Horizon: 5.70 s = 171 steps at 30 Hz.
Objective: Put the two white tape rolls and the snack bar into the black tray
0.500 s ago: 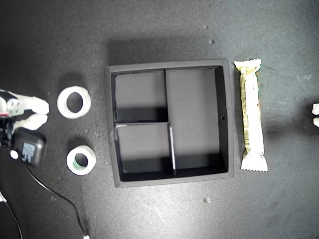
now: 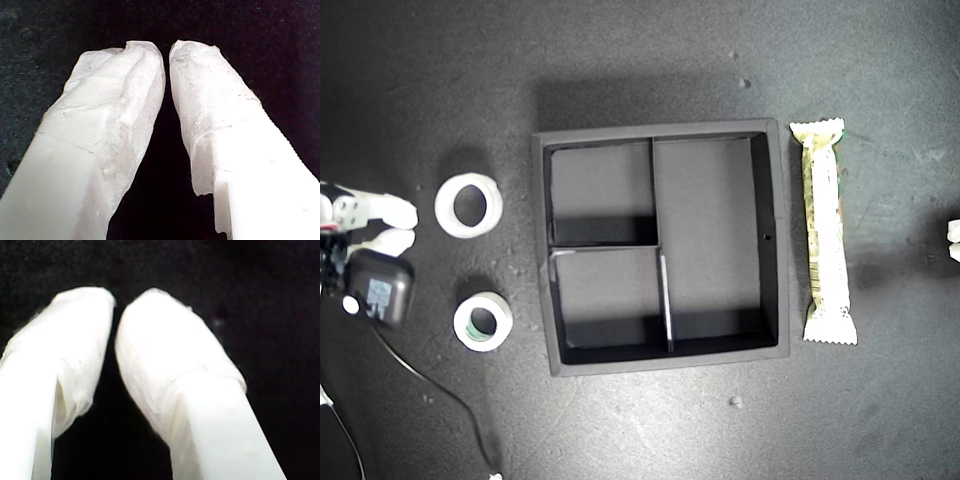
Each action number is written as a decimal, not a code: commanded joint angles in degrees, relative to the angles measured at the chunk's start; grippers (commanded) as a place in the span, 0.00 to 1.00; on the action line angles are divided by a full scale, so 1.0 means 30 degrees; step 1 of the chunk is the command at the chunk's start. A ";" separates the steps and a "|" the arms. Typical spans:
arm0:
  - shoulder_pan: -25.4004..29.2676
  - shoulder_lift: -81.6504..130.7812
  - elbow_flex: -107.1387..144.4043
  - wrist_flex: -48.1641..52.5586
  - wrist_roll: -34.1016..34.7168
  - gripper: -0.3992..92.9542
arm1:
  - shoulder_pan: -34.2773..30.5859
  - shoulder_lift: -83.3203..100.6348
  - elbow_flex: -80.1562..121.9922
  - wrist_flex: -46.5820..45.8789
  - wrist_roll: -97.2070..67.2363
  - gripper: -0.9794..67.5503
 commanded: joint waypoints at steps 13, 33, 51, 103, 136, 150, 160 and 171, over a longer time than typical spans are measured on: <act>0.7031 0.0850 0.0264 -0.2842 -0.5537 0.00 | 0.6211 0.0117 0.0234 -0.9023 -0.7119 0.01; 0.0908 -0.3018 -0.3750 -1.0107 0.5303 0.23 | 0.6123 0.0117 0.0234 -1.7842 -0.1729 0.01; 0.1289 -1.7520 -0.8789 -1.0371 0.4570 0.20 | 0.5713 0.0117 0.0234 -1.6436 -0.0937 0.01; -0.0967 -3.8320 -4.2393 0.6768 0.9111 0.00 | -0.2812 -3.5654 -3.1436 -0.1699 -2.4990 0.25; -0.0410 -4.1455 -4.5879 0.8965 0.8994 0.00 | 0.0176 -3.9053 -2.9590 -0.2988 -2.6602 0.01; -0.0117 -4.5293 -5.0479 0.8965 0.8467 0.00 | -0.2520 -4.1807 -4.8955 0.6064 -2.8301 0.03; -0.0381 -4.6758 -4.9248 0.9111 0.7295 0.00 | -0.3398 -4.7080 -5.0127 0.1670 -2.6865 0.04; -0.0410 -4.6260 -4.8721 0.9111 0.7236 0.15 | -0.3018 -4.7080 -4.9365 0.2051 -2.6836 0.14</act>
